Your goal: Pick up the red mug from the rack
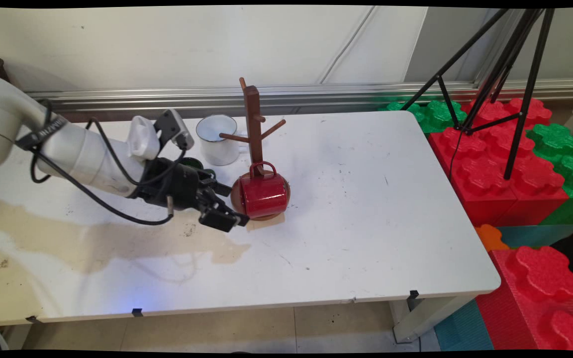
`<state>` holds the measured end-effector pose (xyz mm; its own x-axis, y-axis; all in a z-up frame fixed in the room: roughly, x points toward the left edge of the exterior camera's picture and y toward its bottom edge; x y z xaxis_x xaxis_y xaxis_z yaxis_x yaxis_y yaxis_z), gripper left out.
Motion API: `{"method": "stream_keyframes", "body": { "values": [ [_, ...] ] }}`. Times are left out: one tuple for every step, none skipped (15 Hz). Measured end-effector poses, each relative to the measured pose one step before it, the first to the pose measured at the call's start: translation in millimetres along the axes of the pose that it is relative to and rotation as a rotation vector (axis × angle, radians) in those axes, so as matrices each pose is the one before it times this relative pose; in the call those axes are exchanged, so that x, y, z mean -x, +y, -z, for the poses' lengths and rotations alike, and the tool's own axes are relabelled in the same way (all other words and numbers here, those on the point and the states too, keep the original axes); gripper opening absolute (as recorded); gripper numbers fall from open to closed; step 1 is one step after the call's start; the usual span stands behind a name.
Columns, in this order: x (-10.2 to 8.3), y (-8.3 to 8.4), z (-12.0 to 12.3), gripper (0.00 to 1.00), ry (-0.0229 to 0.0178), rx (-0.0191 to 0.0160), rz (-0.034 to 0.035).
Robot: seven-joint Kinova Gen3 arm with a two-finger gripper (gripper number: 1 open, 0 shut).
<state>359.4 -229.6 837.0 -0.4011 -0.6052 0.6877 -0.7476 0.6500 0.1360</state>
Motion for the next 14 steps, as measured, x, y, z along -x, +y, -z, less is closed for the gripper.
{"method": "stream_keyframes", "body": {
  "values": [
    [0.66, -0.27, -4.42, 1.00, 0.00309, 0.00083, 0.01103],
    [0.69, -0.20, -5.06, 1.00, 0.00380, 0.00160, 0.01194],
    [0.71, -0.24, -4.89, 1.00, 0.00351, 0.00199, 0.01156],
    [0.69, -0.53, -4.73, 1.00, 0.00351, 0.00029, 0.01059],
    [0.44, -0.41, -4.00, 1.00, 0.00351, 0.00010, 0.00892],
    [0.31, -0.21, -2.60, 1.00, 0.00212, 0.00032, 0.00588],
    [0.22, -0.21, -3.79, 1.00, 0.00449, 0.00083, 0.00851],
    [0.22, -0.04, -4.30, 1.00, 0.00511, 0.00175, 0.00957],
    [0.23, -0.04, -4.03, 1.00, 0.00481, 0.00147, 0.00936],
    [0.31, 0.05, -3.63, 1.00, 0.00461, 0.00201, 0.00890],
    [0.31, 0.16, -2.84, 1.00, 0.00365, 0.00193, 0.00692],
    [0.50, 0.41, -2.96, 1.00, 0.00372, 0.00268, 0.00753],
    [0.32, 0.52, -2.45, 1.00, 0.00324, 0.00271, 0.00509],
    [0.15, 0.46, -1.55, 1.00, 0.00234, 0.00213, 0.00283]
  ]
}}
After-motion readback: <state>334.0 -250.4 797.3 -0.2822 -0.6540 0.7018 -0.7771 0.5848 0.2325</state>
